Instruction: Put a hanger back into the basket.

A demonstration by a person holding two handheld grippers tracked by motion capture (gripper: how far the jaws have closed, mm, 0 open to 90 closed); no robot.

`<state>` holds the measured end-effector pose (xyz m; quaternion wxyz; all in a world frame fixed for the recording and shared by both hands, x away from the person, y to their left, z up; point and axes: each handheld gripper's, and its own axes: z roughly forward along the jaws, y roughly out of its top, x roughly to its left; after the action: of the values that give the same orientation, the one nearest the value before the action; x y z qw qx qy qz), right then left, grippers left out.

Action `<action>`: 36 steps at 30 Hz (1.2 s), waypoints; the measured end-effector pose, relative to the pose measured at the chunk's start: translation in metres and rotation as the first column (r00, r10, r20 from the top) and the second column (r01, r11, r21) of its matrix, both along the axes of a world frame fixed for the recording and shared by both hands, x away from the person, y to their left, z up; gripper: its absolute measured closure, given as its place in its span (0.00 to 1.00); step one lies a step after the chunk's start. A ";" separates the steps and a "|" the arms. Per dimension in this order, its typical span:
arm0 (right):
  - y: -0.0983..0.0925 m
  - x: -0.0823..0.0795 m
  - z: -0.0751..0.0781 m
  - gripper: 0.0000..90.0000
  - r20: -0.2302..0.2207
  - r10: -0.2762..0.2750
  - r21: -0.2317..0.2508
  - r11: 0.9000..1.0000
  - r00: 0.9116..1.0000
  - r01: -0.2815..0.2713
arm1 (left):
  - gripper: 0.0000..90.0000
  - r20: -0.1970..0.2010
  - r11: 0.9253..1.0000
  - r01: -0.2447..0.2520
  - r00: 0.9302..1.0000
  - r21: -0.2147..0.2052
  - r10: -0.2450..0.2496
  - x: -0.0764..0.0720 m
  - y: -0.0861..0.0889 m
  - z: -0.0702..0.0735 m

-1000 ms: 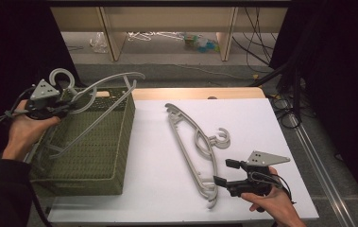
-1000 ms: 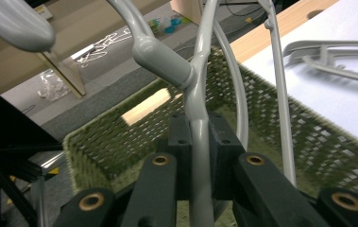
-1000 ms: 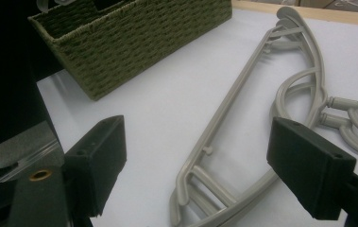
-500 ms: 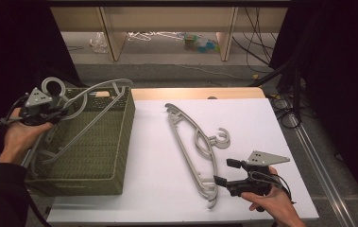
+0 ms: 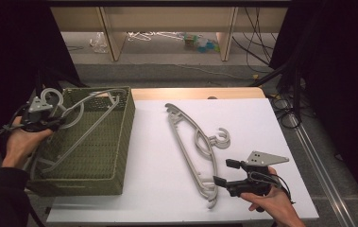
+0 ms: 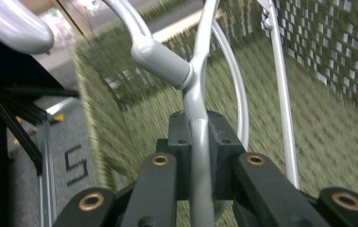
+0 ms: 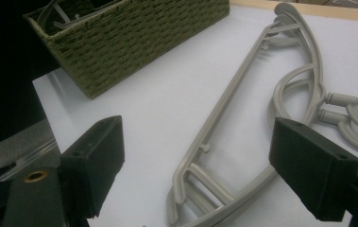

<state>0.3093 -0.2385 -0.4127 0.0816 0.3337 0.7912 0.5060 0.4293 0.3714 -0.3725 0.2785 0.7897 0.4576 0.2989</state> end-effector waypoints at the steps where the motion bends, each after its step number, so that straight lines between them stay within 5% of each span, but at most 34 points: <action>1: 0.000 0.000 0.000 0.22 0.000 -0.002 -0.001 1.000 1.000 0.002 | 0.90 -0.010 1.000 0.006 1.000 0.001 -0.006 0.002 -0.002 -0.003; 7: 0.002 0.001 -0.003 0.22 0.001 0.015 0.028 0.999 1.000 -0.016 | 0.90 -0.067 1.000 0.002 0.998 0.012 -0.001 0.012 -0.012 -0.019; 11: 0.003 0.001 -0.002 0.22 0.003 0.018 0.027 0.999 1.000 -0.018 | 0.89 -0.120 0.999 -0.050 0.992 -0.009 0.049 0.016 -0.010 -0.026; 19: 0.003 0.001 -0.002 0.22 -0.012 0.018 0.019 1.000 1.000 -0.018 | 0.86 -0.163 0.992 -0.124 0.979 0.005 0.123 0.019 -0.002 -0.035; 22: 0.004 0.001 -0.003 0.23 -0.011 0.014 0.023 1.000 1.000 -0.014 | 0.74 -0.124 0.987 -0.160 0.980 -0.006 0.158 0.013 -0.002 -0.029; 24: 0.002 0.002 -0.004 0.23 -0.006 0.010 0.013 1.000 1.000 -0.010 | 0.64 -0.069 0.984 -0.163 0.985 -0.071 0.158 0.003 -0.001 -0.017; 28: 0.002 0.003 -0.005 0.23 -0.016 0.004 0.021 1.000 1.000 -0.004 | 0.54 -0.014 0.978 -0.159 0.987 -0.133 0.158 -0.008 -0.007 -0.005; 32: 0.003 0.004 -0.008 0.23 -0.029 -0.014 0.024 1.000 0.999 0.015 | 0.44 0.070 0.960 -0.100 0.990 -0.260 0.122 -0.027 -0.025 0.009; 36: 0.000 0.008 -0.012 0.23 -0.003 -0.061 0.016 0.998 0.998 0.062 | 0.37 0.137 0.949 -0.011 0.989 -0.316 0.057 -0.049 -0.053 0.020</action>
<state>0.3169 -0.2382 -0.4247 0.0934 0.3592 0.7765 0.5092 0.3802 0.3184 -0.3522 0.4278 0.7036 0.4915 0.2833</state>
